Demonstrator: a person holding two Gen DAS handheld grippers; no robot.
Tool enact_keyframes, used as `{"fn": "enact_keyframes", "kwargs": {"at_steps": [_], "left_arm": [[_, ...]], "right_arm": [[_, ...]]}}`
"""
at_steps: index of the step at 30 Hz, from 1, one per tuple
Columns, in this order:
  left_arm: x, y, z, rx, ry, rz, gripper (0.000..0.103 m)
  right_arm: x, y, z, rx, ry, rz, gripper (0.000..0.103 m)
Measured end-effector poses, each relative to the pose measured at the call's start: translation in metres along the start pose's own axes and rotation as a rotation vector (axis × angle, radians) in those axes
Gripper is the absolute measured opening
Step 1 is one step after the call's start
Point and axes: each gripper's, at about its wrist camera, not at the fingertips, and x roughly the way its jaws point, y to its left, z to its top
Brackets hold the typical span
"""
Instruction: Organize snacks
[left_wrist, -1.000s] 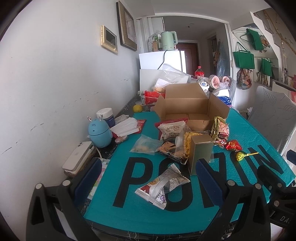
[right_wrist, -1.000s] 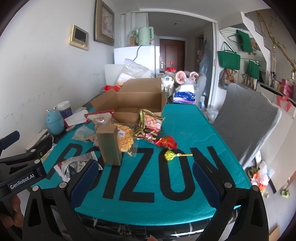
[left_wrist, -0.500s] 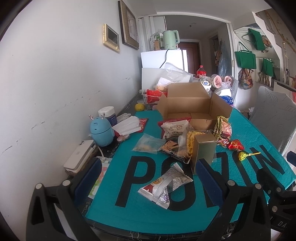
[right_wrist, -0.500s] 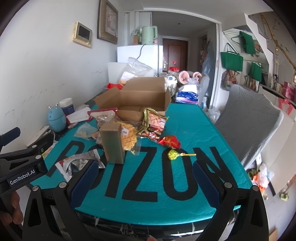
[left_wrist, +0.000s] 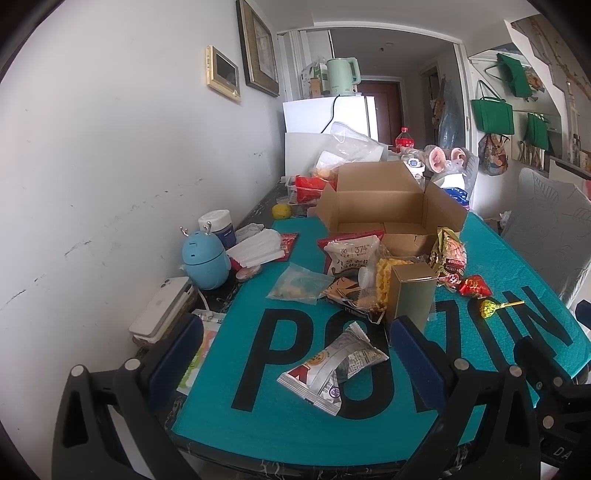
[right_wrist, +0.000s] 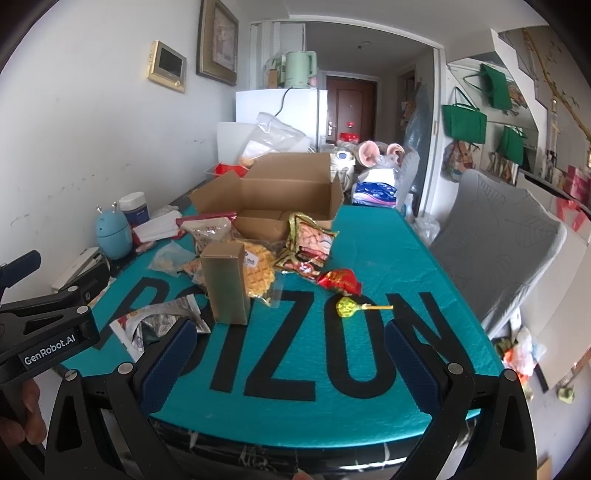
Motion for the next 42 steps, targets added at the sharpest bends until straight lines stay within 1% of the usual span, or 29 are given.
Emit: {"fn": "enact_keyframes", "kwargs": {"at_steps": [12,17,24,28,34,38,40,42], "left_arm": [[-0.003,-0.001,0.0,0.001,0.0,-0.009,0.103],[0.0,0.0,0.001,-0.009,0.011,-0.023,0.103],[0.002,0.004,-0.001,-0.013,0.008,-0.013,0.103],[0.01,0.005,-0.003,-0.018,0.024,-0.034,0.103],[0.031,0.0,-0.009,0.001,0.049,-0.024,0.103],[0.048,0.001,-0.013,-0.004,0.086,-0.047,0.103],[0.055,0.002,-0.013,-0.002,0.102,-0.044,0.103],[0.062,0.004,-0.013,0.003,0.116,-0.036,0.103]], "right_arm": [[-0.001,0.002,-0.001,-0.007,-0.003,0.002,0.103],[-0.001,0.004,-0.002,-0.014,-0.001,0.007,0.103],[0.003,0.008,-0.003,-0.018,0.004,0.014,0.103],[0.015,0.01,-0.007,-0.022,0.031,0.025,0.103],[0.039,0.017,-0.013,-0.048,0.08,0.035,0.103],[0.06,0.023,-0.017,-0.077,0.116,0.048,0.103],[0.07,0.027,-0.017,-0.09,0.146,0.057,0.103],[0.077,0.031,-0.015,-0.098,0.148,0.073,0.103]]}}
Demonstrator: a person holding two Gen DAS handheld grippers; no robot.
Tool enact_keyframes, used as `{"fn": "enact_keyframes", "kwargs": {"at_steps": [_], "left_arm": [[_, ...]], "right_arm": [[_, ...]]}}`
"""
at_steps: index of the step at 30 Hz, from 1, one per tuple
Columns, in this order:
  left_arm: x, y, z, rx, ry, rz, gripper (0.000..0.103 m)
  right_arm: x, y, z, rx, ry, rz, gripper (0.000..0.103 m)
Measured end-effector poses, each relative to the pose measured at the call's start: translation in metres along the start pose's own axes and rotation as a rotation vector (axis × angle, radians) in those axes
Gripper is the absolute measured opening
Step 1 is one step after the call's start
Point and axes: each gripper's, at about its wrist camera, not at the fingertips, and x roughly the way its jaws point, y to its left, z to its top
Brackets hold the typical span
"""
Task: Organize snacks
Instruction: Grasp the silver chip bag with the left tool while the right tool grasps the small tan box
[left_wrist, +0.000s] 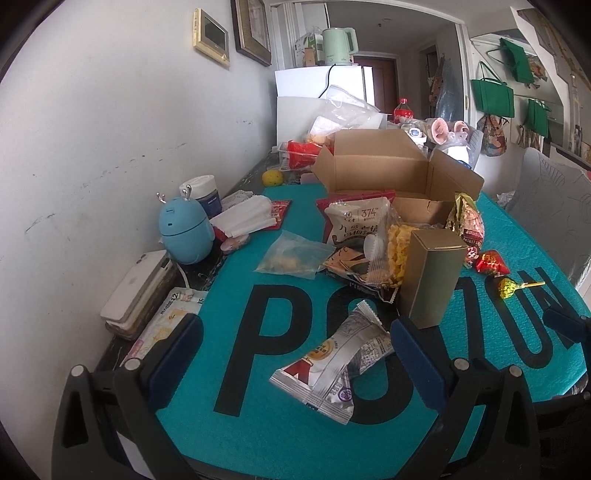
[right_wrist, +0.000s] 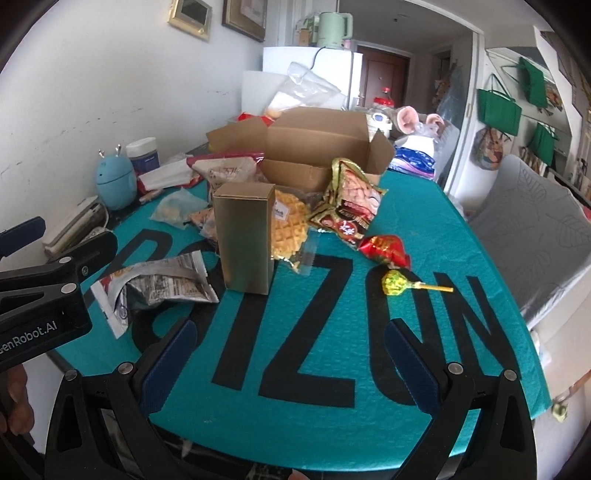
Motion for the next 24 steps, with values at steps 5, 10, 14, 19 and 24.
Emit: {"fn": "enact_keyframes", "kwargs": {"at_steps": [5,10,14,19,24], "left_arm": [[0.012,0.011,0.0,-0.006,0.029,0.0,0.103],[0.018,0.029,0.001,-0.046,0.031,-0.036,0.103],[0.022,0.037,0.005,-0.039,0.04,-0.038,0.103],[0.037,0.045,0.01,-0.065,0.06,-0.07,0.103],[0.054,0.044,0.008,-0.062,0.105,-0.144,0.103]], "right_arm": [[0.015,0.003,0.01,0.013,-0.018,0.04,0.103],[0.039,0.009,0.022,0.031,-0.007,0.129,0.103],[0.057,0.015,0.029,0.02,-0.002,0.151,0.093],[0.079,0.015,0.037,0.037,0.013,0.134,0.078],[0.095,0.007,0.041,0.072,0.039,0.194,0.054]]}}
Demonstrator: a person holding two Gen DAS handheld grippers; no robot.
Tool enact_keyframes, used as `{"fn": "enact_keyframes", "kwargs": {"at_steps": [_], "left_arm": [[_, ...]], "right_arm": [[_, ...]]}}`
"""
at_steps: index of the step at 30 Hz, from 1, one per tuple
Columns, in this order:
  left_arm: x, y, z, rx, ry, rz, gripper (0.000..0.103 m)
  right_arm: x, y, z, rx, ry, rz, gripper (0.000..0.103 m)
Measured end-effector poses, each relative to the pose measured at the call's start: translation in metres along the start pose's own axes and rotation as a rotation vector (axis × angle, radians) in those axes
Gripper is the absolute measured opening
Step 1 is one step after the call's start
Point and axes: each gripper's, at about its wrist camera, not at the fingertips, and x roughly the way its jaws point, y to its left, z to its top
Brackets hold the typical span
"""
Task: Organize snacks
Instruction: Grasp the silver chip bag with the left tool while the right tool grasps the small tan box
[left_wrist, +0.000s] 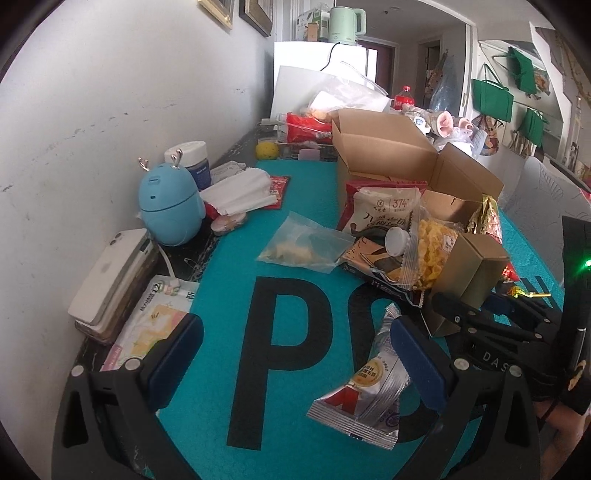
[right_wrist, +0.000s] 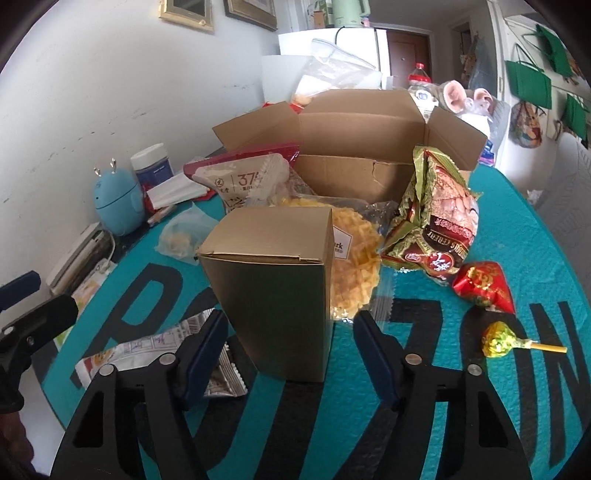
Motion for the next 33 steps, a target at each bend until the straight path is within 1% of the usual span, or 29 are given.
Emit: {"fn": "enact_keyframes", "kwargs": {"at_steps": [1,3,5,8,10,12,14,17,23,27,29,30,32,33], "left_arm": [[0.003,-0.001,-0.001,0.004,0.008,-0.014,0.103],[0.006,-0.004,-0.002,0.024,0.026,-0.036,0.103],[0.007,-0.007,-0.003,0.044,0.03,-0.057,0.103],[0.009,-0.012,-0.004,0.077,0.04,-0.088,0.103],[0.011,-0.015,-0.006,0.094,0.055,-0.086,0.103],[0.015,-0.019,-0.008,0.106,0.073,-0.107,0.103],[0.021,-0.023,-0.011,0.117,0.103,-0.13,0.103],[0.03,-0.032,-0.015,0.148,0.143,-0.153,0.103],[0.041,-0.05,-0.024,0.218,0.166,-0.138,0.103],[0.05,-0.056,-0.028,0.253,0.172,-0.116,0.103],[0.051,-0.061,-0.03,0.273,0.17,-0.102,0.098],[0.052,-0.064,-0.032,0.285,0.172,-0.095,0.092],[0.05,-0.065,-0.032,0.278,0.155,-0.107,0.077],[0.049,-0.065,-0.031,0.267,0.152,-0.113,0.063]], "right_arm": [[0.001,0.0,0.0,-0.012,-0.005,0.012,0.046],[0.0,0.001,-0.001,-0.039,-0.013,0.03,0.045],[-0.003,-0.001,0.0,-0.037,-0.01,0.07,0.044],[-0.017,-0.007,0.001,-0.037,-0.034,0.106,0.043],[-0.026,-0.01,0.0,-0.048,-0.051,0.098,0.043],[-0.033,-0.013,-0.002,-0.057,-0.058,0.092,0.043],[-0.038,-0.017,-0.004,-0.058,-0.049,0.096,0.043],[-0.043,-0.022,-0.009,-0.066,-0.008,0.12,0.043],[-0.051,-0.028,-0.023,-0.094,0.045,0.115,0.043],[-0.044,-0.036,-0.029,-0.084,0.077,0.101,0.043],[-0.041,-0.04,-0.03,-0.074,0.075,0.106,0.043],[-0.041,-0.041,-0.03,-0.07,0.075,0.111,0.043],[-0.039,-0.043,-0.03,-0.067,0.077,0.108,0.044],[-0.038,-0.043,-0.03,-0.07,0.079,0.109,0.044]]}}
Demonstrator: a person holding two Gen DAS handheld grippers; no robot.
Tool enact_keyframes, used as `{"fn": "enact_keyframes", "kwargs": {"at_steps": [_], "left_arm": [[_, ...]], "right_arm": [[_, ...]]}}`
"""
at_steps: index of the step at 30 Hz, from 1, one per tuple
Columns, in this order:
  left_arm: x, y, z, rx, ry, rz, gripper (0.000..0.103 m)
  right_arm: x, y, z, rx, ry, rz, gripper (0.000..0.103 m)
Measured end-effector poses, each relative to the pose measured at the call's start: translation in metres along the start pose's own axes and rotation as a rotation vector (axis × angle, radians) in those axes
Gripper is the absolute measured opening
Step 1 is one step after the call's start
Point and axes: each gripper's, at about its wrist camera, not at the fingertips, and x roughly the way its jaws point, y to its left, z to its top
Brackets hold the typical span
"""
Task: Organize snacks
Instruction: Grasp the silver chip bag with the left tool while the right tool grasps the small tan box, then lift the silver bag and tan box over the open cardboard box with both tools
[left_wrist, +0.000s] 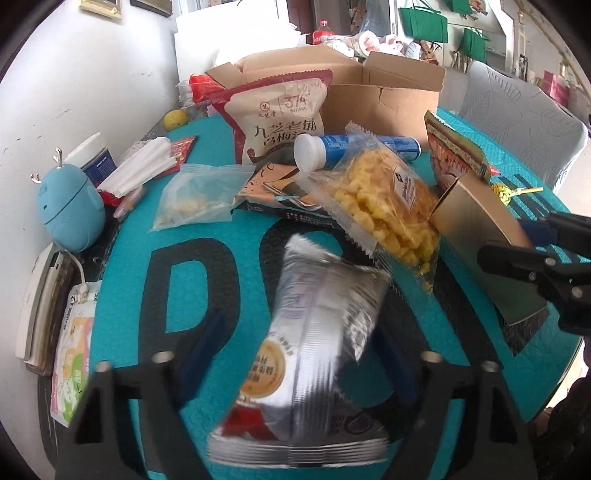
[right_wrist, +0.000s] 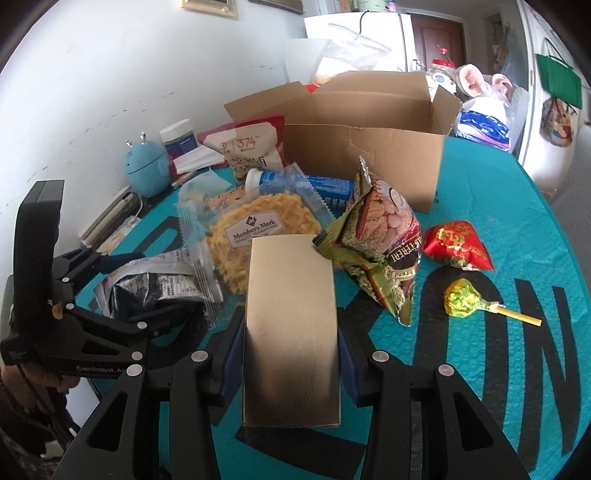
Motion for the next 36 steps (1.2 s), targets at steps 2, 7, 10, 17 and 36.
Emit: {"fn": "enact_keyframes", "kwargs": {"at_steps": [2,7,10,17,36], "left_arm": [[0.001,0.002,0.003,-0.037,0.007,-0.018,0.045],[0.0,0.008,0.006,-0.08,0.015,-0.028,0.042],[-0.002,0.01,0.005,-0.085,0.027,-0.031,0.041],[-0.019,0.015,0.005,-0.076,-0.018,-0.022,0.041],[-0.092,0.029,0.033,-0.092,-0.219,0.037,0.041]], "right_arm": [[0.004,-0.001,-0.001,-0.002,0.017,0.005,0.046],[0.016,-0.001,-0.008,-0.003,0.047,0.004,0.046],[0.015,0.0,-0.009,-0.011,0.037,-0.001,0.043],[0.011,0.011,-0.011,-0.021,0.025,0.045,0.043],[-0.022,0.044,0.023,-0.054,-0.076,0.114,0.043]]}}
